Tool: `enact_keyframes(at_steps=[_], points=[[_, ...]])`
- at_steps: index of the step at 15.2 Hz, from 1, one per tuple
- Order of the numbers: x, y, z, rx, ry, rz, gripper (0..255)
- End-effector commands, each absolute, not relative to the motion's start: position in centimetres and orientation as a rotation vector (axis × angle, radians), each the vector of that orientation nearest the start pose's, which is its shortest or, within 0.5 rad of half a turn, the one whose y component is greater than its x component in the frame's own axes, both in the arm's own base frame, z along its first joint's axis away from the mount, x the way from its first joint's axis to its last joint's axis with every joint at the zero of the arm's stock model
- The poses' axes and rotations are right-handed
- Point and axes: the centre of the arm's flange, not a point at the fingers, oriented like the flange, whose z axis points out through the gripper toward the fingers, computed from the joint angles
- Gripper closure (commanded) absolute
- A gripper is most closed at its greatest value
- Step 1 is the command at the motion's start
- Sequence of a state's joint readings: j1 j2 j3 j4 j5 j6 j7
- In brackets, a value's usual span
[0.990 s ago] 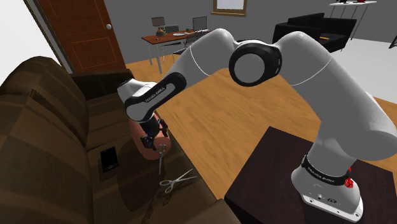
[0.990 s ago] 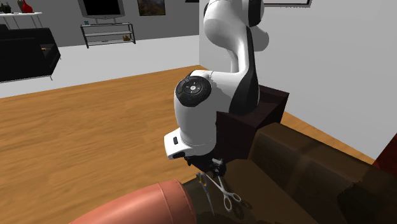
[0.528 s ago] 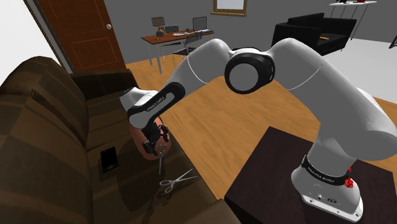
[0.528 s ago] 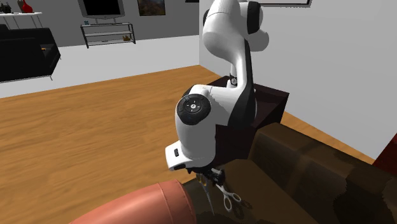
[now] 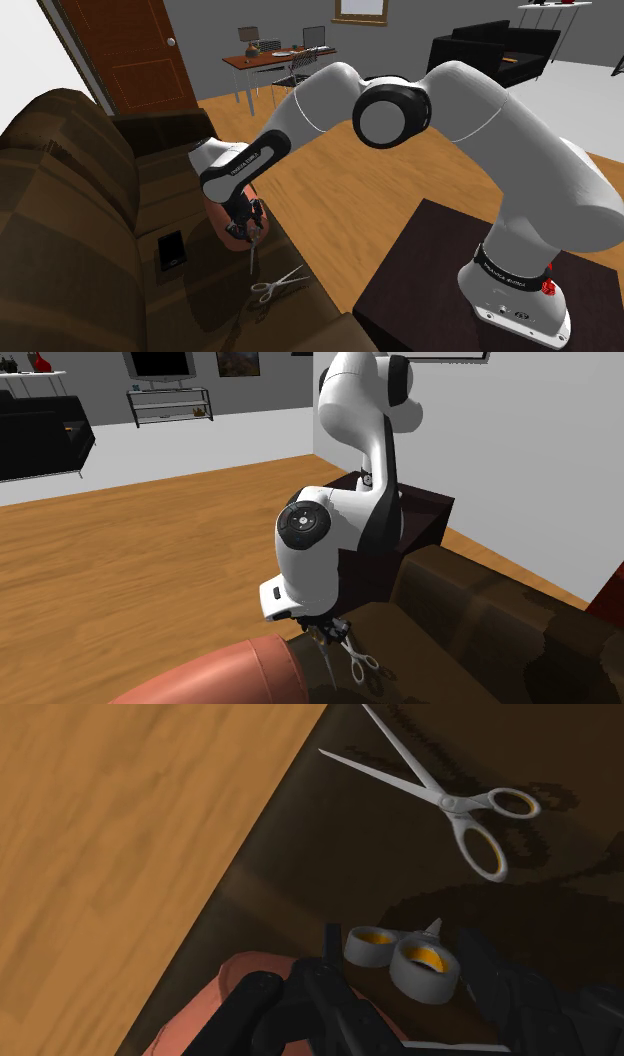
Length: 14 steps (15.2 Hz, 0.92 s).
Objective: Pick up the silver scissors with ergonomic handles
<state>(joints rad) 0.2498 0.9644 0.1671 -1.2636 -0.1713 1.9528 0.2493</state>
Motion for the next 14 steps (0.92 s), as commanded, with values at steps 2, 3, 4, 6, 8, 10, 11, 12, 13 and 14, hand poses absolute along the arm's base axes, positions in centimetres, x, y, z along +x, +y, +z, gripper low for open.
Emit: enact_keyframes(at_steps=[2, 3, 4, 6, 8, 10, 11, 12, 13, 14], points=[[67.1, 25.5, 15.4, -3.191, -0.319, 0.399, 255], [67.1, 25.5, 15.4, -3.191, -0.319, 0.399, 255], [67.1, 25.5, 15.9, -3.191, -0.319, 0.399, 255], [67.1, 25.5, 16.9, -3.191, -0.319, 0.399, 255], [67.1, 25.5, 18.0, -3.191, -0.319, 0.399, 255], [67.1, 25.5, 19.1, -3.191, -0.319, 0.399, 255], [67.1, 25.5, 19.6, -3.191, -0.319, 0.399, 255], [67.1, 25.5, 20.1, -3.191, -0.319, 0.399, 255], [67.1, 25.5, 20.6, -3.191, -0.319, 0.399, 255], [67.1, 25.5, 21.2, -3.191, -0.319, 0.399, 255]])
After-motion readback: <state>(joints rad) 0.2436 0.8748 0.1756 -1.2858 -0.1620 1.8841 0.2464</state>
